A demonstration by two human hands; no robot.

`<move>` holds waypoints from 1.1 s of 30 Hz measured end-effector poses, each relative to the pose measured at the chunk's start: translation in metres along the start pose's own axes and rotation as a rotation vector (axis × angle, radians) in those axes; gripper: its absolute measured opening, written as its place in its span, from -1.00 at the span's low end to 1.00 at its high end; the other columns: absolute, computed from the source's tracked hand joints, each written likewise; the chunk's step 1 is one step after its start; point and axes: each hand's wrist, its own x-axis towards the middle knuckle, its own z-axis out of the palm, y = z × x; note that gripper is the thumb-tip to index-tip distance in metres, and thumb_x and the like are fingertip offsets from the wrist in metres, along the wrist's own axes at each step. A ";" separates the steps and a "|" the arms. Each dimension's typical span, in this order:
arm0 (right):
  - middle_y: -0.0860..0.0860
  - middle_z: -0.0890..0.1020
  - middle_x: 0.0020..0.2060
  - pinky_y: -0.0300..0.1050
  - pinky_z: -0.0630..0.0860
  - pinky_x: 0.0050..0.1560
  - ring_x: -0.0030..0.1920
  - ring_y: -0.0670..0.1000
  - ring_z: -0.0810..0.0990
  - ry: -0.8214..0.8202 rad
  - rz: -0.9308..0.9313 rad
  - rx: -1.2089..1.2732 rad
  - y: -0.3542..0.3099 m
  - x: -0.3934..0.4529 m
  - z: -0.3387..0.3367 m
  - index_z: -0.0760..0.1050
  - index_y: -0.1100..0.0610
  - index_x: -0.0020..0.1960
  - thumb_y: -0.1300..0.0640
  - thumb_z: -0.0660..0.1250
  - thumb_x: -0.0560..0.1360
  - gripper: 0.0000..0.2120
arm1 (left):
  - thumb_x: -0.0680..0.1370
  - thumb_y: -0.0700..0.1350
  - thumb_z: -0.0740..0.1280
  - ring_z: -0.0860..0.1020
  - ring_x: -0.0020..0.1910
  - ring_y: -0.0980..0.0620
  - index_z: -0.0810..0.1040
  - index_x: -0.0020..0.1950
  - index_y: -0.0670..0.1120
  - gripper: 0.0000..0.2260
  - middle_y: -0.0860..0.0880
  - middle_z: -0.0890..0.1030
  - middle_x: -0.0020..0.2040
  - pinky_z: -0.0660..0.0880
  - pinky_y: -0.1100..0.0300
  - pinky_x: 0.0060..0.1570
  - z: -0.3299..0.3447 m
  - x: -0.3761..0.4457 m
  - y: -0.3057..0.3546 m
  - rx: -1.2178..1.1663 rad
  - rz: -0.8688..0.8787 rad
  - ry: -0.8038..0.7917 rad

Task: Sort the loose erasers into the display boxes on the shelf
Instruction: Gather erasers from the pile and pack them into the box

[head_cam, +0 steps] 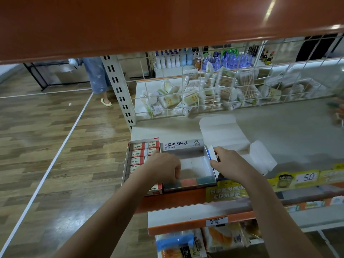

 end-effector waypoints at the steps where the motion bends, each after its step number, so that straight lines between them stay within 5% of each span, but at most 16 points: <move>1: 0.06 0.51 -0.23 -0.13 0.37 -0.30 -0.23 0.06 0.52 -0.004 0.000 -0.001 -0.001 -0.001 -0.001 0.33 0.14 -0.05 0.09 0.15 0.56 -0.89 | 0.54 -0.06 0.29 0.39 -0.10 0.12 0.56 0.04 -0.05 -0.86 0.08 0.50 -0.11 0.24 0.23 -0.01 -0.002 0.001 0.000 0.005 0.011 -0.018; 6: 0.04 0.55 0.13 -0.14 0.44 -0.08 -0.03 0.01 0.53 0.017 0.026 0.011 -0.003 -0.009 -0.013 0.38 0.08 0.27 -0.09 0.17 0.57 -0.64 | 0.58 0.04 0.21 0.54 -0.05 0.05 0.58 0.03 -0.08 -0.75 0.01 0.60 -0.04 0.42 0.21 -0.09 -0.023 0.015 0.010 0.122 0.061 0.043; 9: 0.03 0.56 0.10 -0.14 0.43 -0.07 0.02 0.01 0.53 0.145 0.013 -0.027 0.008 -0.017 -0.026 0.39 0.09 0.27 -0.05 0.21 0.57 -0.66 | 0.59 0.02 0.16 0.50 -0.07 -0.01 0.52 0.03 -0.09 -0.77 -0.01 0.52 -0.11 0.35 0.15 -0.11 -0.039 0.027 0.032 0.176 0.113 0.200; 17: 0.09 0.45 0.23 -0.03 0.39 0.21 0.24 0.10 0.41 0.348 -0.024 -0.235 0.078 -0.060 -0.067 0.38 0.11 0.31 0.07 0.29 0.53 -0.63 | 0.60 0.11 0.14 0.42 0.21 -0.05 0.43 0.27 0.00 -0.69 -0.02 0.50 0.19 0.36 0.07 0.13 -0.043 0.061 0.134 0.183 0.292 0.415; 33: 0.09 0.43 0.28 -0.01 0.33 0.25 0.29 0.14 0.38 0.514 0.216 -0.185 0.328 -0.143 -0.146 0.35 0.09 0.36 0.06 0.30 0.50 -0.55 | 0.54 0.13 0.20 0.37 0.26 -0.07 0.41 0.28 0.02 -0.64 -0.04 0.46 0.24 0.34 0.06 0.16 -0.037 0.187 0.394 0.039 0.304 0.408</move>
